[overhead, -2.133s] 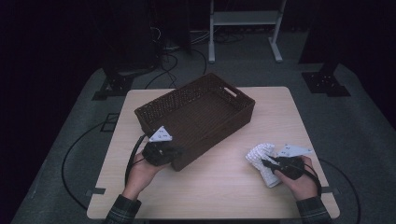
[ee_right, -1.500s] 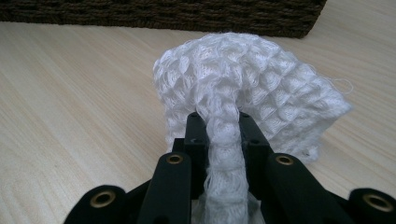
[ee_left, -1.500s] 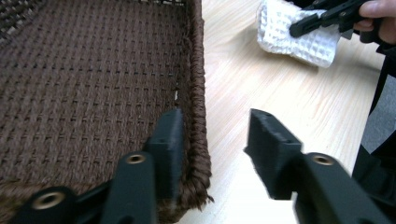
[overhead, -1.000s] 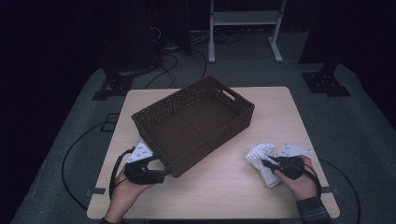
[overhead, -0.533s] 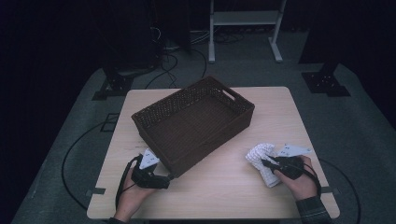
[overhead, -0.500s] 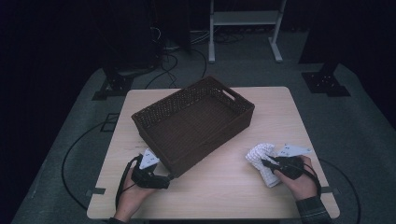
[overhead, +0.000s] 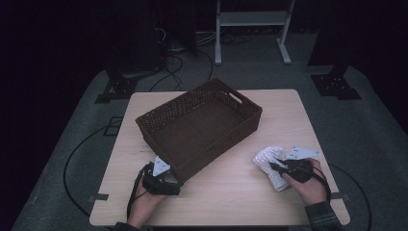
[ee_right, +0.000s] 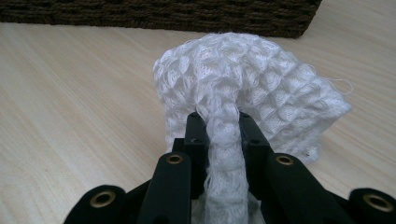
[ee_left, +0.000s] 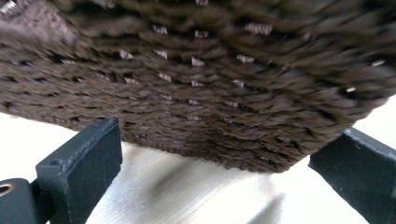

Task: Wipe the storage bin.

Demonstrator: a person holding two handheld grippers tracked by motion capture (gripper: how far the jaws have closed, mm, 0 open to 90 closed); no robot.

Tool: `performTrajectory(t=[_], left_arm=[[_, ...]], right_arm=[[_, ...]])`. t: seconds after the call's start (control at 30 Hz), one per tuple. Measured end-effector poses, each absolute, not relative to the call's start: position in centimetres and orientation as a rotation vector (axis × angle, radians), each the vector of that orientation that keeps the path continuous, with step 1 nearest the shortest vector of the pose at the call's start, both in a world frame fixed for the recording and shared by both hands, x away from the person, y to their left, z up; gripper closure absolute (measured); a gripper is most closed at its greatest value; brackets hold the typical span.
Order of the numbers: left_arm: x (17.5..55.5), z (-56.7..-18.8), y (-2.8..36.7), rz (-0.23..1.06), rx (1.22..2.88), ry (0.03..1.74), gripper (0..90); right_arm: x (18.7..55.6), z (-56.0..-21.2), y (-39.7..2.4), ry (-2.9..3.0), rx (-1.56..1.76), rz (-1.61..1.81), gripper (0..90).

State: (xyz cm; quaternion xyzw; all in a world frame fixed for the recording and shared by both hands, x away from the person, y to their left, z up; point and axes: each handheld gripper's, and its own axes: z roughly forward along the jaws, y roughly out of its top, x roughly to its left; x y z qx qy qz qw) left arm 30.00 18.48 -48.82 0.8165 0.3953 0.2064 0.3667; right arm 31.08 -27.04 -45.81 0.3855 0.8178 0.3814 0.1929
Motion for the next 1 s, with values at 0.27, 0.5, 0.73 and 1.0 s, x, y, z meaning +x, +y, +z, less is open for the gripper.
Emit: performTrajectory(t=[0.27, 0.5, 0.73, 1.0], left_arm=[[30.3, -49.8, 18.0, 0.542, 2.122, 1.023, 1.3], [30.4, -50.0, 18.2, 0.49, 2.126, 1.032, 6.3], [30.4, -50.0, 18.3, 0.478, 2.125, 1.032, 10.0], [30.5, -50.0, 18.3, 0.478, 2.124, 1.033, 10.0]], right_arm=[[31.8, -45.5, -27.1, 2.286, 1.083, 1.075, 77.0], [32.9, -44.9, -27.2, 2.255, 1.096, 1.104, 77.0], [34.8, -43.7, -27.7, 2.205, 1.126, 1.135, 77.0], [37.5, -42.5, -27.8, 2.179, 1.15, 1.11, 77.3]])
